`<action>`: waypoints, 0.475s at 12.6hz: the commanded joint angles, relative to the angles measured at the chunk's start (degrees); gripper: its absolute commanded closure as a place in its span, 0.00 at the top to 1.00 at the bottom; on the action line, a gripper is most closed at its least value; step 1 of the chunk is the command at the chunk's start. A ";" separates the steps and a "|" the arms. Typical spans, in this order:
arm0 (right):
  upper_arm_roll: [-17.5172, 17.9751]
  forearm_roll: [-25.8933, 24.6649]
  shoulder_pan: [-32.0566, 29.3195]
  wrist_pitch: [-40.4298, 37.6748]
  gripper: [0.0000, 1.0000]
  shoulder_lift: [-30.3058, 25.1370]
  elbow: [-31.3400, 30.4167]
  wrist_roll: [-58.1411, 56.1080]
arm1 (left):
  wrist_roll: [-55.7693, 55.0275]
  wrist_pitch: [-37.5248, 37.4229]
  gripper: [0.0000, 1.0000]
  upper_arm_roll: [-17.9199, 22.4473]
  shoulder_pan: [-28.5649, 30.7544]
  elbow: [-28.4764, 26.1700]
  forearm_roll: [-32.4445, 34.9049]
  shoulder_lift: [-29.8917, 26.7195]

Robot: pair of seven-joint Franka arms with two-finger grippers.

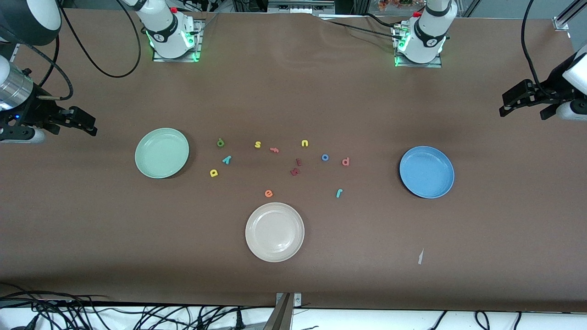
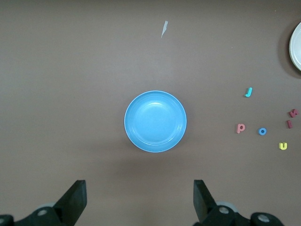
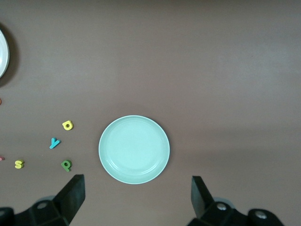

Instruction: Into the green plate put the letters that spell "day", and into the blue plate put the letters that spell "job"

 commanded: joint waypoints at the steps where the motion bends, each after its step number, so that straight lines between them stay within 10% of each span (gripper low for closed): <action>1: 0.08 -0.24 -0.11 -0.43 1.00 0.41 1.21 0.55 | 0.49 -1.54 1.00 0.02 0.56 1.93 -0.94 0.63; 6: 0.08 -0.24 -0.11 -0.78 1.00 0.50 1.29 0.20 | 0.58 -1.54 1.00 -0.06 0.65 2.02 -0.94 0.63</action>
